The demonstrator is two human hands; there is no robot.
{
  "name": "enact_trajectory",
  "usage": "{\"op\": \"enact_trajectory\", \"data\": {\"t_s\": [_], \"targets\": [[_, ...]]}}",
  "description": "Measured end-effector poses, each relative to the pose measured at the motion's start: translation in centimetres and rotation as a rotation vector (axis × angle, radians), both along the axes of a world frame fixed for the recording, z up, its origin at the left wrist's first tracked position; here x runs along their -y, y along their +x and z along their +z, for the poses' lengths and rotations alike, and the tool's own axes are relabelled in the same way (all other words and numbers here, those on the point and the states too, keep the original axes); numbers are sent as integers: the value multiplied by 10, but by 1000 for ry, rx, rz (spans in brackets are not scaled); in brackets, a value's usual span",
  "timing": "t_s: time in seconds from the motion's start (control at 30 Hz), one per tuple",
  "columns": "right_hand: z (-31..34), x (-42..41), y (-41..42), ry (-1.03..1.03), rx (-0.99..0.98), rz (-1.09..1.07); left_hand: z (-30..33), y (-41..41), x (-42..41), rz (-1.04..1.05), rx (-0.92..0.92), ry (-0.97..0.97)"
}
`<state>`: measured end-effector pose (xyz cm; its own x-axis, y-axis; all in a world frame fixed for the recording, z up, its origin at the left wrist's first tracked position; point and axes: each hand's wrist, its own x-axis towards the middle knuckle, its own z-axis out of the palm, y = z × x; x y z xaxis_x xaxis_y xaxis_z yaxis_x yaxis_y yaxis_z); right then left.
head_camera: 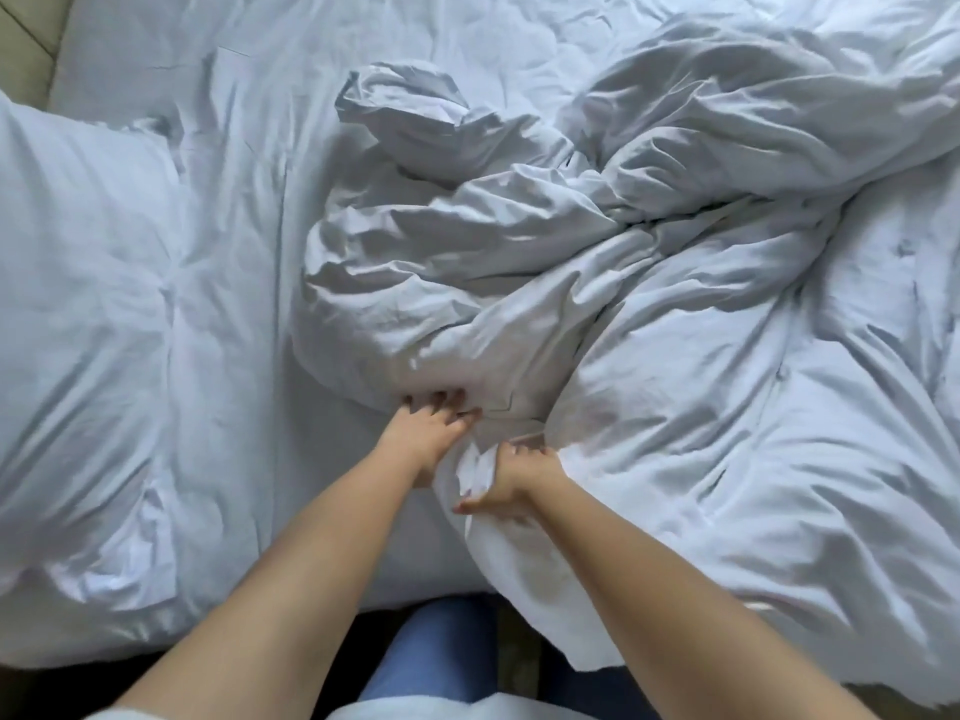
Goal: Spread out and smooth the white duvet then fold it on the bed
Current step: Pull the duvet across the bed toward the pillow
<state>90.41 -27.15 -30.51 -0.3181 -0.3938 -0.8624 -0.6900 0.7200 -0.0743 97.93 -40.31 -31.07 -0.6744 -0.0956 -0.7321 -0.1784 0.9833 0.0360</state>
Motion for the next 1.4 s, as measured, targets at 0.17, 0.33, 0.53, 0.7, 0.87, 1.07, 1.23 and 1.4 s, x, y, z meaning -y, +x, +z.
{"op": "enact_trajectory", "data": {"t_s": [0.17,0.33,0.53,0.7,0.87,1.07,1.23,1.4], "targets": [[-30,3,26,37,-57,-205,-37,9,6,-71,-26,31],[-43,-13,27,-81,-272,-304,-48,22,1,-121,-90,-15],[18,-9,20,-292,-63,-324,-32,38,-25,67,-243,-47],[79,-43,42,-496,-18,-316,7,64,-46,2,-764,21],[117,-84,64,-583,-76,-410,73,93,-90,200,-628,-48],[164,-75,97,-812,-40,-655,155,124,-94,238,-862,-258],[239,-47,130,-1108,158,-962,235,144,-63,255,-1010,-429],[270,-5,158,-1367,364,-1033,274,168,-16,101,-1297,-611]]}}
